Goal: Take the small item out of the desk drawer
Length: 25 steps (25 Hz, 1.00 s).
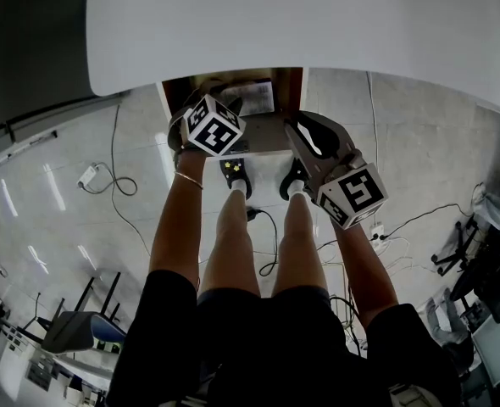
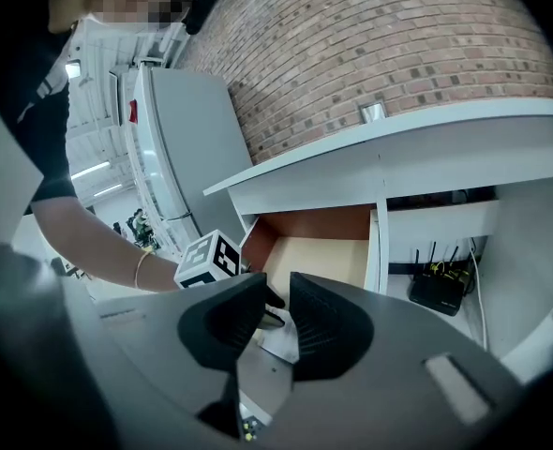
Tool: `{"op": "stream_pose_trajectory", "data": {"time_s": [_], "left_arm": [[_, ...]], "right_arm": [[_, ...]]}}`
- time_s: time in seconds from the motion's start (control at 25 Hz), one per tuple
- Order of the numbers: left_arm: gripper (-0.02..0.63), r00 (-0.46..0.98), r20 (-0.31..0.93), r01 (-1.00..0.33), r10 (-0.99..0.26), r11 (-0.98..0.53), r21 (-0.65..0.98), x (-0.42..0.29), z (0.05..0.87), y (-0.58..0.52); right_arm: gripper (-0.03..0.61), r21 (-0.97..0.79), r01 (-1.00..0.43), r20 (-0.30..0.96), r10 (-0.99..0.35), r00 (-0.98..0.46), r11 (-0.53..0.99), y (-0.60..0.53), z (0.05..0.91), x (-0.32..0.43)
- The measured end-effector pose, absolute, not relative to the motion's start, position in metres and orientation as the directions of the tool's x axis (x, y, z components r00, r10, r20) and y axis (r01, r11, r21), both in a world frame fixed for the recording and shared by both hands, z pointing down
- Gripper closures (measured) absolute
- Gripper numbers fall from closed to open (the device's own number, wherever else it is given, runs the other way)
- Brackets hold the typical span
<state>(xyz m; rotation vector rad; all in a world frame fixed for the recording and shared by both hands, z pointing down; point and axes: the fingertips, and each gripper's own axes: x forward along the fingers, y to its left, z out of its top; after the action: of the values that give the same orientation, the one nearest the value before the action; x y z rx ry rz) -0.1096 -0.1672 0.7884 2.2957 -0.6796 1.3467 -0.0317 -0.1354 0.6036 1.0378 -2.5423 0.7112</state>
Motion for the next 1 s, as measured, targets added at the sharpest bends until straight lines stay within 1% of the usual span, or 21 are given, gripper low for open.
{"op": "stream_pose_trajectory", "data": {"time_s": [0.12,0.28,0.52,0.72,1.0], "left_arm": [[0.448,0.431,0.880,-0.565,-0.202,-0.820,0.089,-0.106,0.787,-0.165],[0.453,0.423,0.885,-0.524,-0.192,-0.849,0.067,-0.103,0.785,-0.162],[0.457,0.432,0.882,-0.485,-0.188,-0.873,0.051,-0.102,0.778,-0.156],[0.459,0.445,0.874,-0.476,-0.194,-0.878,0.047,-0.104,0.770,-0.149],[0.460,0.451,0.868,-0.478,-0.206,-0.877,0.040,-0.103,0.763,-0.143]], "right_arm": [[0.497,-0.319,-0.699,0.474,-0.531,-0.702,0.640,-0.133,0.612,-0.037],[0.479,-0.252,-0.669,0.540,-0.472,-0.697,0.699,-0.130,0.622,-0.046],[0.472,-0.174,-0.633,0.614,-0.419,-0.669,0.754,-0.136,0.640,-0.055],[0.462,-0.106,-0.584,0.674,-0.374,-0.637,0.805,-0.139,0.657,-0.063],[0.457,-0.035,-0.471,0.759,-0.283,-0.587,0.881,-0.142,0.682,-0.070]]}}
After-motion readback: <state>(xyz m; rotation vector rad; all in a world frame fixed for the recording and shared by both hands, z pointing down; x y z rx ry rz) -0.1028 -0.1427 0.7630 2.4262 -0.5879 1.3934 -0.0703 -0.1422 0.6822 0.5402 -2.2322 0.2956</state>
